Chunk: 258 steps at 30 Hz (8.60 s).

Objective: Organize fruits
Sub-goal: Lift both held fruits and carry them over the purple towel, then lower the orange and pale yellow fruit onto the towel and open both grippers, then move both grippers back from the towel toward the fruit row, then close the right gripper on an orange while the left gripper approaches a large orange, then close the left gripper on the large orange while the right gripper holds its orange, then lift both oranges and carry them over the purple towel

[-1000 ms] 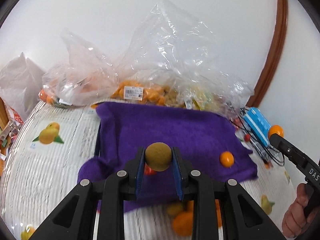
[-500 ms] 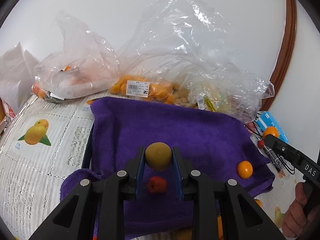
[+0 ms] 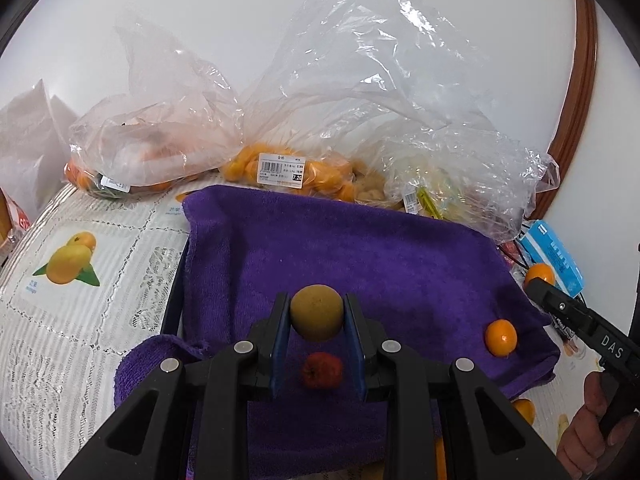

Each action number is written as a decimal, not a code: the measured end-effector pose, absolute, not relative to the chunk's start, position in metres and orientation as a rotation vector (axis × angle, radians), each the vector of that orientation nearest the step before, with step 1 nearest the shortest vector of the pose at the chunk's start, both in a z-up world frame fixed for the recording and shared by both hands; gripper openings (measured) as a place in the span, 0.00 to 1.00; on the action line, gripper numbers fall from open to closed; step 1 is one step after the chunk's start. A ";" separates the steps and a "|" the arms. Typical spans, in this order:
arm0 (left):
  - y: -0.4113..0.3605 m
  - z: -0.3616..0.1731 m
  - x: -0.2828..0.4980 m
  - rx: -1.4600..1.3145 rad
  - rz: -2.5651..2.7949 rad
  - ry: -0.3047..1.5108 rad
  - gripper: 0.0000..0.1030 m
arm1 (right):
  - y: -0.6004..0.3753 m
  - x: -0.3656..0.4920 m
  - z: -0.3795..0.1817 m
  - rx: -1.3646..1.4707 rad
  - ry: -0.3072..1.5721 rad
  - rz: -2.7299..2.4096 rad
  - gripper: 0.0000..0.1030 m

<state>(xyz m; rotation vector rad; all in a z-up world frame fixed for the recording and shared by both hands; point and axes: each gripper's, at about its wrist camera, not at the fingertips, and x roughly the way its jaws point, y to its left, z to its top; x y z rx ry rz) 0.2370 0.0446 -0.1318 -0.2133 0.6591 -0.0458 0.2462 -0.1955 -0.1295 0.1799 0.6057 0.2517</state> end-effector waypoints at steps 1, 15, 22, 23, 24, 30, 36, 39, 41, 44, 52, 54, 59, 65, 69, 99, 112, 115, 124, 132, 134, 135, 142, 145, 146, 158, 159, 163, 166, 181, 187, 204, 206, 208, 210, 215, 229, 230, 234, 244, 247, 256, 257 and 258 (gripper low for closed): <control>0.045 -0.131 0.237 -0.218 -0.046 0.656 0.24 | -0.195 0.247 -0.131 0.181 0.608 0.249 0.38; 0.046 -0.135 0.239 -0.229 -0.039 0.663 0.24 | -0.194 0.255 -0.141 0.185 0.643 0.233 0.38; 0.045 -0.138 0.242 -0.228 -0.041 0.675 0.24 | -0.188 0.258 -0.150 0.170 0.676 0.242 0.38; 0.044 -0.138 0.242 -0.227 -0.040 0.677 0.24 | -0.187 0.259 -0.151 0.167 0.679 0.243 0.38; 0.044 -0.138 0.243 -0.228 -0.041 0.678 0.24 | -0.186 0.259 -0.152 0.164 0.683 0.243 0.38; 0.042 -0.140 0.244 -0.226 -0.043 0.685 0.24 | -0.182 0.261 -0.155 0.153 0.701 0.247 0.38; 0.040 -0.141 0.244 -0.222 -0.045 0.691 0.24 | -0.179 0.263 -0.157 0.136 0.715 0.240 0.38; 0.040 -0.141 0.245 -0.221 -0.045 0.692 0.24 | -0.178 0.263 -0.158 0.137 0.723 0.242 0.38; 0.040 -0.142 0.245 -0.221 -0.045 0.695 0.24 | -0.179 0.263 -0.158 0.136 0.721 0.242 0.38; 0.040 -0.142 0.245 -0.221 -0.048 0.699 0.24 | -0.179 0.263 -0.158 0.134 0.721 0.241 0.38; 0.039 -0.142 0.245 -0.219 -0.049 0.706 0.25 | -0.181 0.262 -0.157 0.145 0.714 0.238 0.38; 0.040 -0.142 0.245 -0.221 -0.048 0.705 0.25 | -0.183 0.262 -0.156 0.151 0.711 0.238 0.38; 0.040 -0.142 0.246 -0.226 -0.047 0.713 0.24 | -0.186 0.262 -0.154 0.162 0.709 0.234 0.42; 0.044 -0.144 0.249 -0.248 -0.052 0.735 0.30 | -0.186 0.261 -0.152 0.159 0.711 0.237 0.42; 0.044 -0.142 0.248 -0.255 -0.056 0.732 0.35 | -0.184 0.259 -0.151 0.148 0.696 0.224 0.43; 0.047 -0.121 0.200 -0.195 0.027 0.596 0.42 | -0.171 0.192 -0.125 0.065 0.565 0.268 0.51; 0.057 -0.127 0.152 -0.210 0.063 0.588 0.44 | -0.182 0.166 -0.144 0.100 0.617 0.272 0.57; 0.059 -0.128 0.146 -0.216 0.071 0.594 0.44 | -0.180 0.162 -0.146 0.087 0.617 0.269 0.57; 0.069 -0.136 0.133 -0.281 0.042 0.637 0.44 | -0.170 0.160 -0.164 0.024 0.706 0.251 0.57; 0.068 -0.139 0.125 -0.295 0.021 0.651 0.44 | -0.168 0.172 -0.177 0.016 0.794 0.210 0.51; 0.066 -0.140 0.127 -0.290 0.012 0.659 0.44 | -0.166 0.173 -0.178 0.005 0.805 0.206 0.47; 0.065 -0.140 0.127 -0.287 0.009 0.662 0.44 | -0.165 0.173 -0.178 0.001 0.809 0.206 0.44; 0.057 -0.142 0.130 -0.263 -0.014 0.678 0.44 | -0.168 0.178 -0.180 0.024 0.824 0.200 0.35; 0.056 -0.142 0.130 -0.260 -0.024 0.676 0.44 | -0.170 0.174 -0.176 0.046 0.795 0.228 0.35; 0.056 -0.142 0.129 -0.264 -0.036 0.675 0.44 | -0.170 0.172 -0.174 0.049 0.782 0.235 0.35; 0.027 -0.148 0.133 -0.251 -0.313 0.745 0.44 | -0.172 0.162 -0.163 0.073 0.700 0.263 0.35; 0.025 -0.150 0.135 -0.248 -0.328 0.765 0.44 | -0.173 0.162 -0.162 0.078 0.696 0.262 0.35; 0.016 -0.156 0.142 -0.223 -0.334 0.807 0.44 | -0.175 0.161 -0.160 0.083 0.679 0.252 0.35; 0.012 -0.160 0.146 -0.212 -0.335 0.831 0.44 | -0.176 0.159 -0.158 0.086 0.669 0.253 0.35; -0.006 -0.166 0.157 -0.142 -0.277 0.853 0.38 | -0.174 0.156 -0.155 0.083 0.646 0.260 0.35; -0.003 -0.163 0.153 -0.166 -0.293 0.835 0.38 | -0.174 0.156 -0.155 0.081 0.645 0.255 0.35; 0.017 -0.147 0.138 -0.245 -0.303 0.729 0.38 | -0.180 0.151 -0.150 0.110 0.601 0.249 0.35; 0.019 -0.147 0.138 -0.254 -0.299 0.724 0.38 | -0.180 0.151 -0.150 0.112 0.598 0.250 0.35; 0.021 -0.146 0.138 -0.263 -0.297 0.722 0.38 | -0.179 0.151 -0.150 0.108 0.595 0.250 0.35; 0.022 -0.145 0.138 -0.263 -0.292 0.720 0.38 | -0.179 0.150 -0.150 0.106 0.589 0.250 0.35; 0.022 -0.145 0.136 -0.266 -0.291 0.713 0.38 | -0.178 0.150 -0.150 0.106 0.590 0.250 0.35; 0.025 -0.139 0.132 -0.276 -0.294 0.685 0.38 | -0.185 0.149 -0.147 0.144 0.562 0.250 0.35; 0.026 -0.139 0.132 -0.279 -0.295 0.684 0.38 | -0.185 0.149 -0.147 0.146 0.561 0.250 0.35; 0.027 -0.138 0.130 -0.283 -0.292 0.676 0.38 | -0.185 0.149 -0.147 0.149 0.561 0.253 0.35; 0.027 -0.136 0.131 -0.286 -0.294 0.672 0.38 | -0.184 0.148 -0.147 0.148 0.555 0.266 0.35; 0.027 -0.136 0.132 -0.290 -0.295 0.671 0.38 | -0.187 0.147 -0.147 0.167 0.551 0.267 0.35; 0.029 -0.135 0.128 -0.292 -0.294 0.654 0.38 | -0.191 0.144 -0.143 0.200 0.529 0.285 0.35; 0.030 -0.135 0.128 -0.294 -0.294 0.653 0.38 | -0.191 0.144 -0.143 0.198 0.528 0.286 0.35; 0.031 -0.135 0.128 -0.299 -0.294 0.656 0.38 | -0.190 0.144 -0.142 0.195 0.528 0.288 0.35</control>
